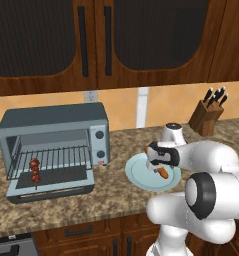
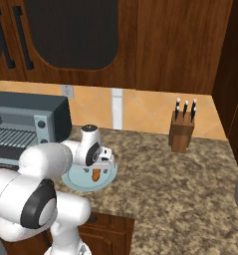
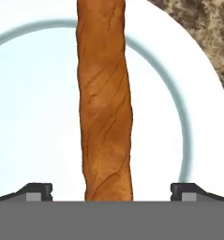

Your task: Pick up the kebab skewer and baguette bread, and place them inside the toaster oven. Close the toaster oven door and start by setting the timer.

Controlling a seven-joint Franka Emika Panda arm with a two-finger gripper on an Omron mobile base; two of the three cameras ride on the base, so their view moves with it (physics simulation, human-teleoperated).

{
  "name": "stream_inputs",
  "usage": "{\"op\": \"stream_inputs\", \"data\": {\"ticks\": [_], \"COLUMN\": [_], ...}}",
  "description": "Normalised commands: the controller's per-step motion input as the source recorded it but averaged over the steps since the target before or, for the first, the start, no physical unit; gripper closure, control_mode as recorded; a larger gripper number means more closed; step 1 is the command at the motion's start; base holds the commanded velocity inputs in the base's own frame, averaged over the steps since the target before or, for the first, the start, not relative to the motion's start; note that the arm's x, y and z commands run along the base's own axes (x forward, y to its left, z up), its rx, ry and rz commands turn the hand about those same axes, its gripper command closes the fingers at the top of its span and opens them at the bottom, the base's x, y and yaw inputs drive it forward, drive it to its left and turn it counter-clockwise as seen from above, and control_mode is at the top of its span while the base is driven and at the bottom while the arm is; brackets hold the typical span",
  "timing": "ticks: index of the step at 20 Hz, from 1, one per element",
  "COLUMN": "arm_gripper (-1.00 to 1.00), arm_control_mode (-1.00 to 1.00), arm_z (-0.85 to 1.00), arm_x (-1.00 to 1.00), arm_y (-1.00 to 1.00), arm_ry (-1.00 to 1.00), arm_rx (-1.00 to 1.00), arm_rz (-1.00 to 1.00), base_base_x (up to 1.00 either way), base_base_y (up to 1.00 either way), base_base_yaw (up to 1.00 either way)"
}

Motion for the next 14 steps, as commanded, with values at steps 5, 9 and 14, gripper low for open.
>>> {"op": "stream_inputs", "data": {"ticks": [5, 9, 14], "arm_gripper": [-1.0, -1.0, 1.0], "arm_control_mode": [-1.0, -1.0, -1.0], "arm_z": [-0.34, -0.15, -0.06], "arm_x": [0.21, 0.2, -0.02], "arm_y": [0.0, 0.0, 0.0], "arm_ry": [0.0, 0.0, 0.0], "arm_rx": [0.0, 0.0, 0.0], "arm_rz": [0.0, 0.0, 0.0], "base_base_x": [0.0, 0.0, 0.0], "base_base_y": [0.0, 0.0, 0.0], "base_base_yaw": [0.0, 0.0, 0.0]}}
